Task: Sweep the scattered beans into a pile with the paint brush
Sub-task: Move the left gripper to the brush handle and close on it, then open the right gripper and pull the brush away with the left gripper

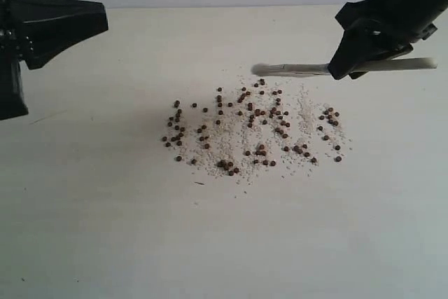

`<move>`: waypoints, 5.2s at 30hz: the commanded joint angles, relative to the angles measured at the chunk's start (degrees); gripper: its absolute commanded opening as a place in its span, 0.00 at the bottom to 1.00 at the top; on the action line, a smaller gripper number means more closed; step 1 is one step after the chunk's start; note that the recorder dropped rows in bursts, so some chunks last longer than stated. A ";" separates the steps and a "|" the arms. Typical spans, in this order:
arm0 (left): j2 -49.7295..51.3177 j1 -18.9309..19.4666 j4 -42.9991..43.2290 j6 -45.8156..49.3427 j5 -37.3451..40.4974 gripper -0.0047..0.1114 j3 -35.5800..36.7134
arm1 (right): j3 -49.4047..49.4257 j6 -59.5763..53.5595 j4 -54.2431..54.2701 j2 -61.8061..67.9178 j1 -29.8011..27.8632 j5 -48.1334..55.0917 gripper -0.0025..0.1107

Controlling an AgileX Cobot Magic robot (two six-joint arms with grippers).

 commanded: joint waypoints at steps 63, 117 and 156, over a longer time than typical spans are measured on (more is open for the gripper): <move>27.82 -21.35 -3.66 36.53 39.42 0.35 -25.45 | -16.86 -9.40 7.66 13.71 8.03 -4.98 0.02; 38.80 -24.18 -13.76 45.68 33.91 0.33 -33.45 | -16.86 -9.65 7.57 13.71 8.03 -3.73 0.02; 38.69 -26.05 -13.76 43.47 34.94 0.04 -33.45 | -16.86 -7.68 9.38 8.40 8.03 -10.98 0.42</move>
